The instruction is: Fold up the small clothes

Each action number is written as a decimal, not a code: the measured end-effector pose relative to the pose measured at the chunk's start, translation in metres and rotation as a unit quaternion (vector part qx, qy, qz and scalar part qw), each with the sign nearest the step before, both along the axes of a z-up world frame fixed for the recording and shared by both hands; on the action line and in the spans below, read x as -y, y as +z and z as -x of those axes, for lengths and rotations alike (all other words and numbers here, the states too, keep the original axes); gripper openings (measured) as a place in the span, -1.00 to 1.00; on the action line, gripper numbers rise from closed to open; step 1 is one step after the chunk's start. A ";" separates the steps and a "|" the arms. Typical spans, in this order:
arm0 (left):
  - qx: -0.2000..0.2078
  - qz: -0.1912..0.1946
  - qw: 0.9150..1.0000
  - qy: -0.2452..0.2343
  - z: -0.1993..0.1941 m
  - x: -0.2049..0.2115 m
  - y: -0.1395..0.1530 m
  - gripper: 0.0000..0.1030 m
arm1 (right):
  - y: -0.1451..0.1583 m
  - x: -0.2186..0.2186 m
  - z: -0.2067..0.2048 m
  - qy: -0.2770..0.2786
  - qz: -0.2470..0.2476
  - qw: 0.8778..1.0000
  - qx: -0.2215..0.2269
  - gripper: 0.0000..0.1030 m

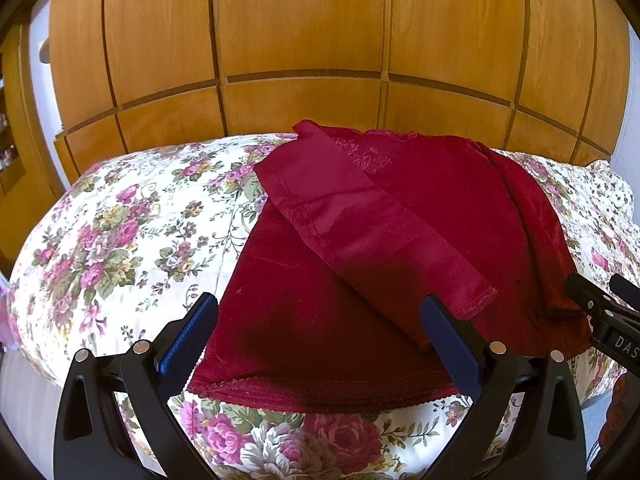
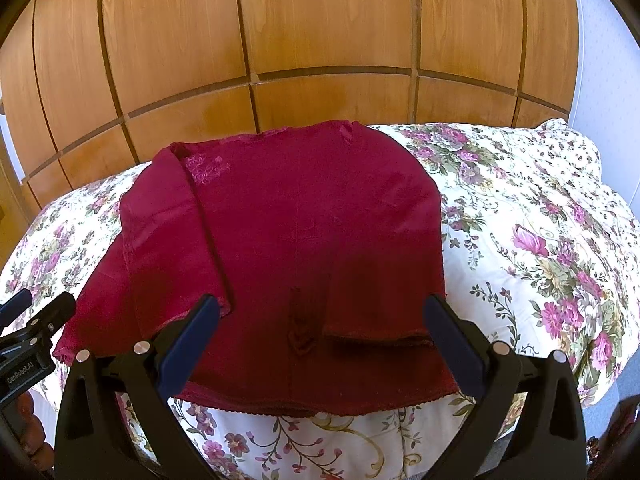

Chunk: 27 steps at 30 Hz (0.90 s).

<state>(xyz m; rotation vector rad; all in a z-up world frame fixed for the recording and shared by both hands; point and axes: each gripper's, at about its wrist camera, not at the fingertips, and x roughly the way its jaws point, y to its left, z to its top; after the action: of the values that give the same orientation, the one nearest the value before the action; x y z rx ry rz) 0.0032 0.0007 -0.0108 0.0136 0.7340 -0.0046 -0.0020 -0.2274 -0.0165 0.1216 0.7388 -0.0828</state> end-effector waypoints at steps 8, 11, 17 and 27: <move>-0.006 0.005 1.000 -0.006 -0.002 0.000 -0.006 0.94 | -0.001 0.001 -0.001 -0.002 -0.001 1.000 -0.004 0.97; -0.011 0.005 1.000 -0.014 -0.004 0.001 -0.010 0.94 | -0.003 0.002 -0.003 -0.003 0.003 1.000 -0.006 0.97; -0.080 0.083 0.992 -0.055 -0.018 -0.010 -0.036 0.94 | -0.012 0.013 -0.009 -0.016 0.004 1.000 -0.008 0.97; -0.095 0.066 0.991 -0.062 -0.025 -0.003 -0.063 0.94 | -0.040 0.097 -0.043 -0.134 0.044 0.990 -0.014 0.97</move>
<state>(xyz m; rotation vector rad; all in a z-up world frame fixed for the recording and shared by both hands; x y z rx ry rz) 0.0285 0.0034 -0.0735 -0.0692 0.9204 -0.1755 0.0408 -0.3249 -0.0567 0.1340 0.7419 -0.3731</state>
